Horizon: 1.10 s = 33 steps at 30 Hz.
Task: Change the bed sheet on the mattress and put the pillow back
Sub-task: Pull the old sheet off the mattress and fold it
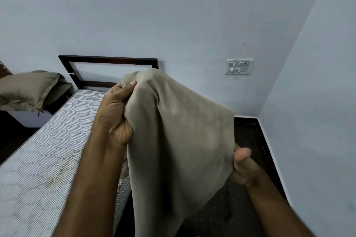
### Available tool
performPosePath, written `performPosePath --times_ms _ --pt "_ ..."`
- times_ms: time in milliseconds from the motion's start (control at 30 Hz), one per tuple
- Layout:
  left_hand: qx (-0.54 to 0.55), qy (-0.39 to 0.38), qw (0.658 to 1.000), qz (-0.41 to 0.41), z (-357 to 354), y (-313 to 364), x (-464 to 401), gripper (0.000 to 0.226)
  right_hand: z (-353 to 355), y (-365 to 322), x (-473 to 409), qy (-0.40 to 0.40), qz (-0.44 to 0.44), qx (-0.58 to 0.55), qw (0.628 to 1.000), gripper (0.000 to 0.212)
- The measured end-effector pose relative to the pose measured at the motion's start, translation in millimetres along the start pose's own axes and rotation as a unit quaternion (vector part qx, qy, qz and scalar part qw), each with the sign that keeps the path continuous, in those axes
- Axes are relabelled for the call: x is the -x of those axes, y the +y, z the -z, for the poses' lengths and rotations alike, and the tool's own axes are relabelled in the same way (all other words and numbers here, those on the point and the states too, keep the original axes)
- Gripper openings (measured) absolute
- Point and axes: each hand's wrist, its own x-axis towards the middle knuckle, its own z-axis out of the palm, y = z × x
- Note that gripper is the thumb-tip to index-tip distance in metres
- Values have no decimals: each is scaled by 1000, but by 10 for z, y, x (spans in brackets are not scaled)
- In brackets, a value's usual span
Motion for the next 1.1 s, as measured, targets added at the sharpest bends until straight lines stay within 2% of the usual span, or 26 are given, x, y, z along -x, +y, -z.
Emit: performPosePath --times_ms 67,100,167,200,267,367,400,500,600,733,800,867,967,1033,1100 --pt "-2 16 1000 -17 -36 -12 12 16 1 145 -18 61 -24 61 996 81" --pt "-5 19 1000 -24 -55 -16 13 21 -41 160 -39 91 -37 94 991 91" --pt "-6 25 999 -35 -69 -19 11 24 -75 180 -103 139 -51 94 984 111" --pt "-7 30 999 -40 -61 -14 1 24 -76 188 -141 168 -55 79 981 112" --pt "-9 38 998 -49 -43 6 -11 21 -73 187 -213 213 -56 48 974 95" --pt "-29 38 998 -45 8 51 -31 11 -133 157 -320 247 -41 6 968 38" --pt "-45 39 997 -39 45 81 -38 9 -158 138 -341 250 -31 -13 968 29" --pt "-92 56 994 -25 245 182 -80 14 -216 -1 -380 247 10 -44 968 32" --pt "-108 57 992 15 462 204 -78 41 -247 -161 -417 245 41 -51 967 33" --pt "-152 47 987 19 679 -44 -96 68 -288 -283 -491 240 42 -67 967 40" --pt "-186 71 979 51 821 -256 -70 70 -294 -292 -540 252 39 -70 964 46" --pt "-207 88 965 132 995 -537 38 90 -301 -293 -591 257 34 -65 964 42" --pt "-147 83 948 272 1223 -977 315 115 -288 -302 -676 280 18 -31 959 33" --pt "-64 76 947 307 1253 -1164 484 115 -246 -314 -711 302 15 -28 953 36" --pt "-27 58 956 287 1192 -1218 554 102 -186 -319 -723 323 23 -36 945 40"
